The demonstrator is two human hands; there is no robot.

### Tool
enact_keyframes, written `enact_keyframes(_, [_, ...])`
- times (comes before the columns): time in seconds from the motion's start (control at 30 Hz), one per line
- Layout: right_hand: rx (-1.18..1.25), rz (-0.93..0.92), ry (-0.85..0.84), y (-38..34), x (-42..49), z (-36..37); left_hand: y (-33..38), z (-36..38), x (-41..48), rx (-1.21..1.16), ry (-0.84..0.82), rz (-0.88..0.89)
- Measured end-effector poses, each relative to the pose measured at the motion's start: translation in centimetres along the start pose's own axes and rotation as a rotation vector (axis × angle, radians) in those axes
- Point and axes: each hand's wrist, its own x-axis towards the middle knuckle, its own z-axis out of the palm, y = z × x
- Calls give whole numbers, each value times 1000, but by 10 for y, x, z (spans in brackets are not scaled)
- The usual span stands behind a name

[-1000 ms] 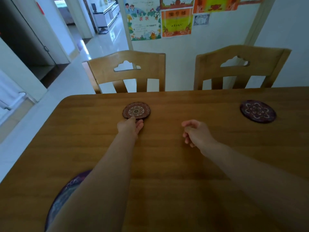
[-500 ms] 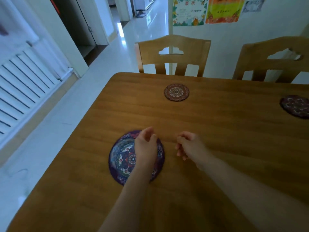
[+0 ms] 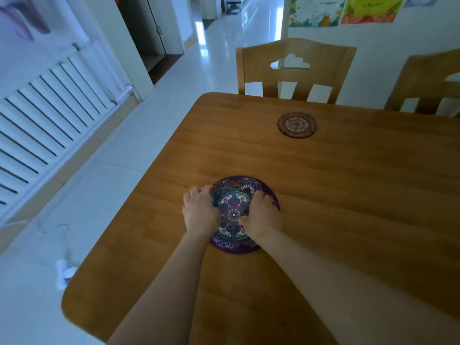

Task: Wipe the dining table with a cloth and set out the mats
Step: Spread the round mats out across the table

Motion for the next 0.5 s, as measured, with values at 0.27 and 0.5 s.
enact_keyframes(0.27, [526, -71, 25, 32, -24, -16, -12, -23, -18, -373, -60, 29])
enact_keyframes(0.5, [745, -49, 129, 77, -70, -47, -53, -57, -83, -728, -460, -242])
